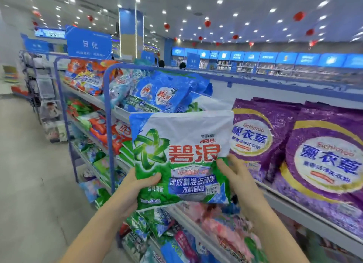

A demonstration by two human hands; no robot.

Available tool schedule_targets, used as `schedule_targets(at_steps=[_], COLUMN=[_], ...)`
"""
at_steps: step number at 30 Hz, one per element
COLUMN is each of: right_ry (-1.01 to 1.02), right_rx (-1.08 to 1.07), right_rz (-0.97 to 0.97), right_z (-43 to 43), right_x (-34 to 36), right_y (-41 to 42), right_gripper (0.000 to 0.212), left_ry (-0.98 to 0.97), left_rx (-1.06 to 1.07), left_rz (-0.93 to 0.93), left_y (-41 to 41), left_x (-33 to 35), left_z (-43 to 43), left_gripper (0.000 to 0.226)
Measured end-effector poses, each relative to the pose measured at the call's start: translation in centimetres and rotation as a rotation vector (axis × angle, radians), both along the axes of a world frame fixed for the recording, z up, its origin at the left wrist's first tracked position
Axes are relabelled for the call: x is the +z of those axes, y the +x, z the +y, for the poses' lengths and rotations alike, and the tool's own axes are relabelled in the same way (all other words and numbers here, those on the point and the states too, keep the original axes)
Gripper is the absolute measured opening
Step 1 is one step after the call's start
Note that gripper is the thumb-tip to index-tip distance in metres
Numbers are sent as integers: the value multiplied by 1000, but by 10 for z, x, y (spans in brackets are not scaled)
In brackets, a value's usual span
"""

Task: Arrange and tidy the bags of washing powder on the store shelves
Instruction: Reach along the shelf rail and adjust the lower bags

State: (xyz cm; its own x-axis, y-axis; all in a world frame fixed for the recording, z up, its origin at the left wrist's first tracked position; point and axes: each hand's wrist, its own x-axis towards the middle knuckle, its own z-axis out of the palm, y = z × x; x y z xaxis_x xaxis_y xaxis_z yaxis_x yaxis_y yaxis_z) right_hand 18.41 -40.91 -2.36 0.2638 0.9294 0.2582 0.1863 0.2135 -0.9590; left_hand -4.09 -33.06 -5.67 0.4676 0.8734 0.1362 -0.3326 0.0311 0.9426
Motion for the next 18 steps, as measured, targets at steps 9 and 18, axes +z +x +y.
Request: schedule_targets(at_steps=[9,18], right_ry=[188,187], right_rx=[-242,-699], right_rz=[-145,-246], right_z=[93,156], right_x=[24,20], right_y=[16,10], right_gripper=[16,36], left_ry=[81,269], left_rx=[-85,-109], left_rz=[101,165], left_y=[46,108], left_x=[46,69], left_z=[149,254], left_gripper=[77,30])
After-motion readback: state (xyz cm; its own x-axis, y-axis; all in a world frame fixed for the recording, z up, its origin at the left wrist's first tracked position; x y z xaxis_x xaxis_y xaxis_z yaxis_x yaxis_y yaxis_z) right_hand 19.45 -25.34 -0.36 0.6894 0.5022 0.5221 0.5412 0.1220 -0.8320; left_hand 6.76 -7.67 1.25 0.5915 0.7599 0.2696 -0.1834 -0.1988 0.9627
